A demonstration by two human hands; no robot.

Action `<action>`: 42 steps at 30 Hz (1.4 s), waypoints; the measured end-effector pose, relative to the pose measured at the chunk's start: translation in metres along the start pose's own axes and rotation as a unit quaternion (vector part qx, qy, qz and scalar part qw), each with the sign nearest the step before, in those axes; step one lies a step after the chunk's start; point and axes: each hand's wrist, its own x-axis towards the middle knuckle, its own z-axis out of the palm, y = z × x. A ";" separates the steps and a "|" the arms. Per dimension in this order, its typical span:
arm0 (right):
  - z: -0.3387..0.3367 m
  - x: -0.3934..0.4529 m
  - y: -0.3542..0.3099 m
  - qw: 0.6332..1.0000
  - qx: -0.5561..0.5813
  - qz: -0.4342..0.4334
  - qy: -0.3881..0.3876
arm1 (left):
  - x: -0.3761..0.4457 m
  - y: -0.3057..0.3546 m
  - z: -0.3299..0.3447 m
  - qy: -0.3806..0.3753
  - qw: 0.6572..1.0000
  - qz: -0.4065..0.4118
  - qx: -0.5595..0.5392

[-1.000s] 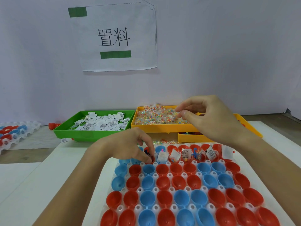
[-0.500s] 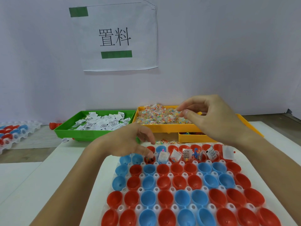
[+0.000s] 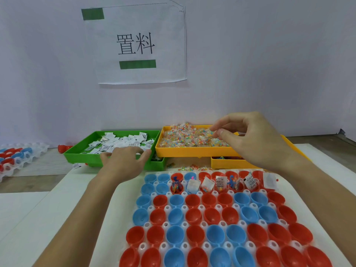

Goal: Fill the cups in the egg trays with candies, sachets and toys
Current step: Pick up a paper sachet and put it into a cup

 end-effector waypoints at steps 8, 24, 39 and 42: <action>0.001 -0.001 0.001 1.000 0.001 0.002 -0.002 | 0.001 0.001 0.000 -0.003 1.000 -0.001 0.018; 0.001 -0.001 0.000 1.000 -0.001 -0.001 -0.002 | -0.008 -0.004 -0.027 0.024 0.989 0.039 -0.144; 0.001 -0.001 -0.001 1.000 0.000 0.000 -0.010 | -0.010 -0.003 -0.035 0.101 0.966 0.057 -0.233; 0.001 -0.001 -0.001 1.000 0.002 -0.001 -0.009 | -0.011 0.003 -0.041 0.112 0.957 0.065 -0.258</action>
